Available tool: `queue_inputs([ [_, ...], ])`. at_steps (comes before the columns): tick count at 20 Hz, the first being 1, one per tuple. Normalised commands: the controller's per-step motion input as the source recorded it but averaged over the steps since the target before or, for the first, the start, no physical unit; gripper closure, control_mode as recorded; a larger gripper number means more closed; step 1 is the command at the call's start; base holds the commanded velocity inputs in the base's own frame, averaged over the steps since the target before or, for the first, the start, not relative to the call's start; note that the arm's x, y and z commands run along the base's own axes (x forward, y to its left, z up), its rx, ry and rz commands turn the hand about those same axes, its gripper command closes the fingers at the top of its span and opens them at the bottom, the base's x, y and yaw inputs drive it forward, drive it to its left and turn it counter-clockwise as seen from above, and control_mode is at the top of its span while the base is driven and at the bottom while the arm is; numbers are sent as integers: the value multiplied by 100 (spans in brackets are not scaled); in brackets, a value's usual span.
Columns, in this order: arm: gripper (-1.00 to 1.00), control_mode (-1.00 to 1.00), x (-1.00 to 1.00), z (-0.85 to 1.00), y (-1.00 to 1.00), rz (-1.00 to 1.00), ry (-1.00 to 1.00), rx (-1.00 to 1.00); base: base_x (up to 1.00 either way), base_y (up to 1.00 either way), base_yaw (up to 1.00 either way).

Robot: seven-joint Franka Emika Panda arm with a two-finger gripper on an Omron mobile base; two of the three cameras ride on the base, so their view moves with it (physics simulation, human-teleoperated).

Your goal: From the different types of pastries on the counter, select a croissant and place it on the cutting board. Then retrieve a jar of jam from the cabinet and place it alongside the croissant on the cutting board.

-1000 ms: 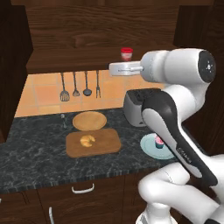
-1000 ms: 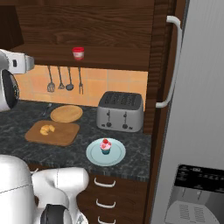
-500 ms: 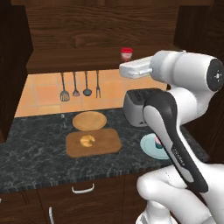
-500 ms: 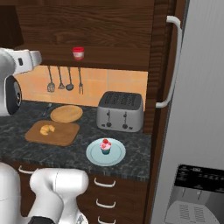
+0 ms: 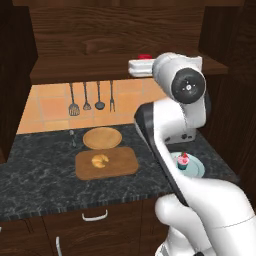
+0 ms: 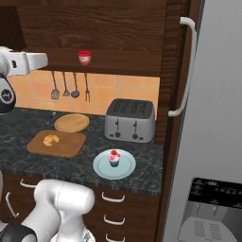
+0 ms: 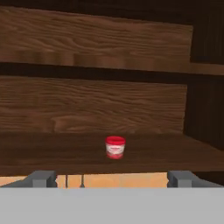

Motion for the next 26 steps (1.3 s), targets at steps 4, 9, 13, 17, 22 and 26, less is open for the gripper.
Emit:
queue_inputs([
  [4,-100,-100,7,2,-13,-33,14,0,0,0,0],
  [9,-100,-100,32,7,-14,-22,20,1,0,0,0],
  [13,-100,-100,13,-11,0,3,10,-2,0,0,0],
  [17,-100,-100,67,-10,0,1,5,0,0,0,0],
  [22,-100,-100,57,0,-3,0,14,0,0,0,0],
  [26,-100,-100,39,-6,-11,0,14,0,0,0,0],
])
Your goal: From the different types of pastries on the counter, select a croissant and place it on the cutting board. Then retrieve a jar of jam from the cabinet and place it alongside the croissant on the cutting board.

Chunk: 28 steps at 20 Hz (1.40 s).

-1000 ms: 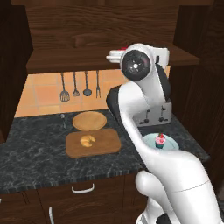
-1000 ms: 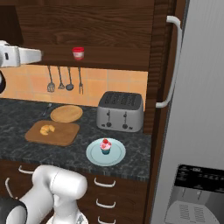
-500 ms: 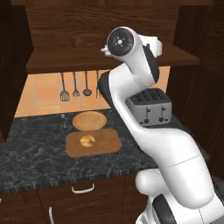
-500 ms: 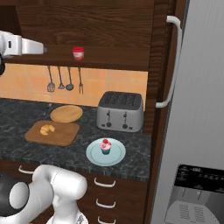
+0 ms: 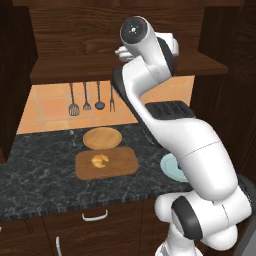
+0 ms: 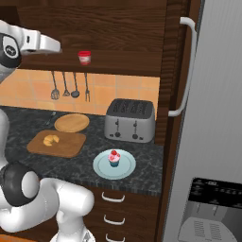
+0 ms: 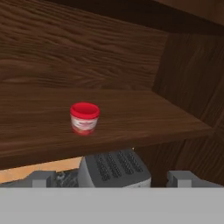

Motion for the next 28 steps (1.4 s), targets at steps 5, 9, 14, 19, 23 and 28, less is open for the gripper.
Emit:
queue_inputs([
  [5,-100,-100,33,-8,-13,0,7,0,0,0,0],
  [9,-100,-100,25,-36,-10,0,-1,0,0,0,0],
  [14,-100,-100,38,-36,-13,0,-2,-1,0,0,0],
  [19,-100,-100,29,-3,-17,0,0,0,0,0,0],
  [23,-100,-100,23,-18,-8,0,-9,0,0,0,0],
  [28,-100,-100,14,-11,-11,0,-14,0,0,0,0],
])
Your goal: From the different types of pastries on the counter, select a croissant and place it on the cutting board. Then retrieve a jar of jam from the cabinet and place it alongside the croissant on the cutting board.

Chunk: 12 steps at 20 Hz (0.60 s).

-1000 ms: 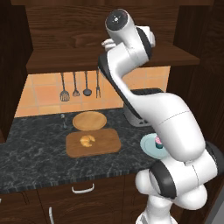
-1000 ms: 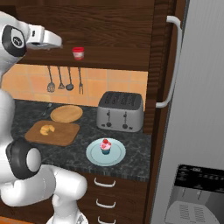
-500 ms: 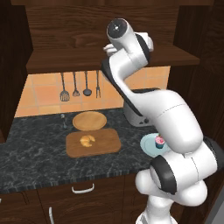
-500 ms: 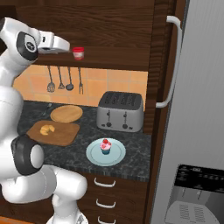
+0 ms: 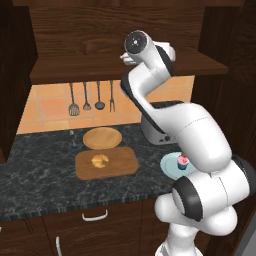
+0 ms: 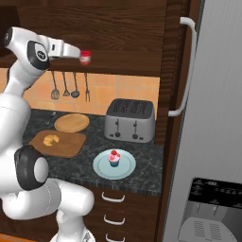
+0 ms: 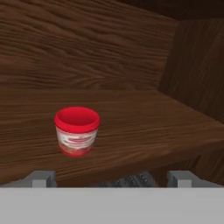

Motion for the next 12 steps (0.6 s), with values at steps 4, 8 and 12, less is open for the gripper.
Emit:
queue_inputs([
  [4,-100,-100,19,-12,-3,0,0,0,0,0,0],
  [8,-100,-100,24,-14,-2,0,0,0,0,0,0],
  [12,-100,-100,18,-2,0,0,0,0,0,0,0],
])
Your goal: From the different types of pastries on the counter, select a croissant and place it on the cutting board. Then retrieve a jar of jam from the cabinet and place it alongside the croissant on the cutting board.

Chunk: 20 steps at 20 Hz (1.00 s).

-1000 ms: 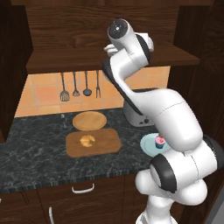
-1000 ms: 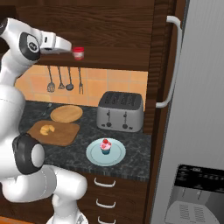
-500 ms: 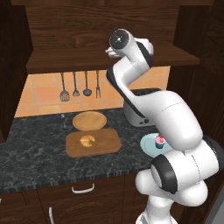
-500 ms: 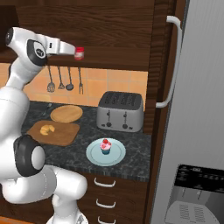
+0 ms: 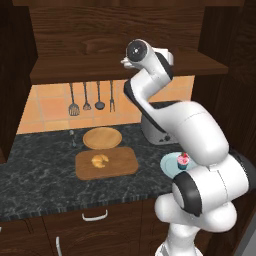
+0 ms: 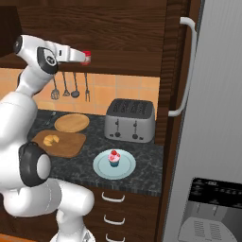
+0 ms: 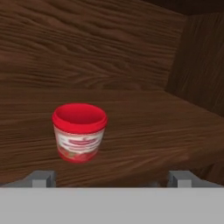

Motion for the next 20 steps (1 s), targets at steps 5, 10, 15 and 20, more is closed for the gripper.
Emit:
queue_inputs([
  [5,-100,-100,22,-2,0,0,-2,0,0,0,0],
  [10,-100,-100,28,-8,0,0,-4,0,0,0,0],
  [15,-100,-100,24,-3,0,0,-2,0,0,0,0],
  [20,-100,-100,19,-1,0,0,0,0,0,0,0],
])
